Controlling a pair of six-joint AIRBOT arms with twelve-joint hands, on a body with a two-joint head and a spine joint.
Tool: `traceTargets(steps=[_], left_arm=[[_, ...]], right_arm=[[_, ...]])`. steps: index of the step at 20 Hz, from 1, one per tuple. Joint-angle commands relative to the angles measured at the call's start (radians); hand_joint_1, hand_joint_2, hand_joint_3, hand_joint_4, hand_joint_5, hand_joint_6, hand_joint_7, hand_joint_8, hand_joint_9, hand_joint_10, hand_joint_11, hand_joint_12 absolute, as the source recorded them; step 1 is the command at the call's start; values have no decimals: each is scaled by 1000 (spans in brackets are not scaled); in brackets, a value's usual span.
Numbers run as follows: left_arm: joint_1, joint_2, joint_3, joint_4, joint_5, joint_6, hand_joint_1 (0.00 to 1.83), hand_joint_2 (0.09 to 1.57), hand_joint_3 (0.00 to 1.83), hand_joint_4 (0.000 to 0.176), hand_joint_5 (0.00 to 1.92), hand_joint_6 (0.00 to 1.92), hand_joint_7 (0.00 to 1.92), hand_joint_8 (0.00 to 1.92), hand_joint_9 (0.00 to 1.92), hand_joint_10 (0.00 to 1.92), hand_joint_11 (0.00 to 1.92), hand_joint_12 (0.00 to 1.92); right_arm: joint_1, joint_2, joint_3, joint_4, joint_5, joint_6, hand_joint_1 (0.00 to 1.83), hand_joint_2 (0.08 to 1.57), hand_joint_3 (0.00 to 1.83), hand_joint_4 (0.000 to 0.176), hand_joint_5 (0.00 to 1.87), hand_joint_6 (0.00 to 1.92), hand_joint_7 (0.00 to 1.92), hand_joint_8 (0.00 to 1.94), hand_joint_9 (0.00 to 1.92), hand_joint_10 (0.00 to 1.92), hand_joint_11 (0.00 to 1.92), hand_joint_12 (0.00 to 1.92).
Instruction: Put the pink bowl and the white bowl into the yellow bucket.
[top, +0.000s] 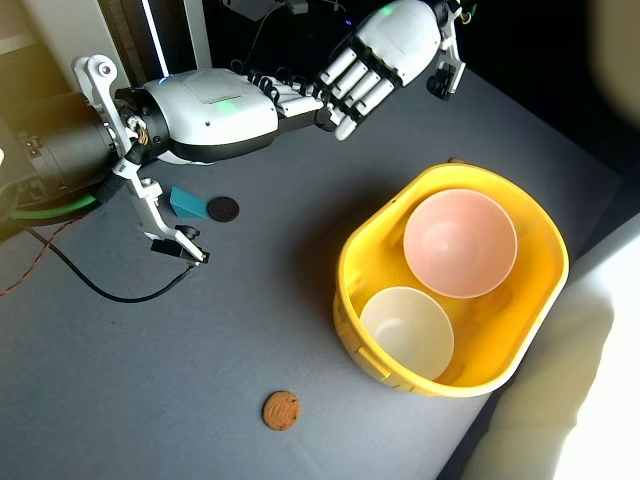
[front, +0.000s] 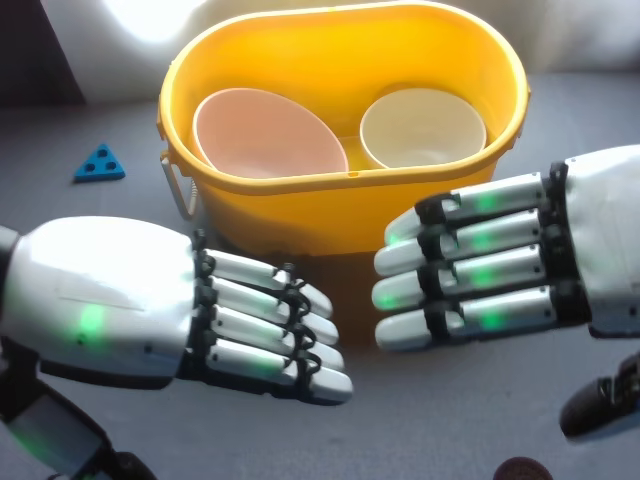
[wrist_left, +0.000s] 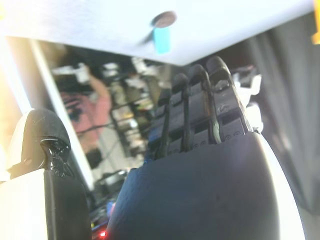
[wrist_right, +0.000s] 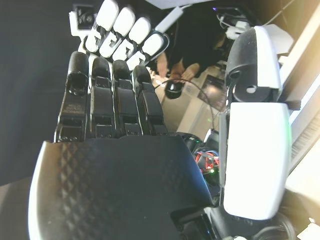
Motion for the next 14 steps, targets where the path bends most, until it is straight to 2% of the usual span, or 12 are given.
traceTargets(steps=[1,3,5,9,10,12,14], left_arm=[[-6,1,-6,-85,-53,6,547,1090,1,0,58,4,126,3,102,3,0,185],[-6,-4,-8,-94,-43,8,511,1106,5,0,53,1,128,1,106,1,0,229],[-6,-9,-9,-100,-34,8,480,1126,6,0,41,0,103,2,85,1,0,154],[-12,-12,-14,-103,-22,9,485,1124,0,0,25,5,93,1,79,3,0,126],[-12,-12,-14,-103,-22,9,497,1112,0,0,51,4,117,2,101,5,0,179],[-13,-12,-14,-103,-22,9,475,1119,3,0,51,1,124,2,102,3,0,148],[-15,-12,-16,-105,-22,9,536,1099,0,0,108,9,173,6,144,7,0,253]], right_arm=[[2,11,-6,72,84,-2,720,965,2,0,137,0,131,0,121,1,0,524],[-2,11,-6,72,84,-2,749,966,1,0,146,2,135,1,126,2,0,511],[-7,11,-9,72,83,-2,731,966,1,0,138,0,123,0,123,1,0,501],[-10,11,-13,72,83,-2,736,966,1,0,113,0,115,1,117,3,0,522],[-10,11,-13,72,83,-2,714,970,3,0,98,0,99,0,104,0,0,526],[-9,11,-13,72,83,-2,746,958,0,0,119,9,123,9,112,4,0,518],[-9,11,-13,77,81,-2,742,964,0,0,112,2,126,3,123,6,0,550]])
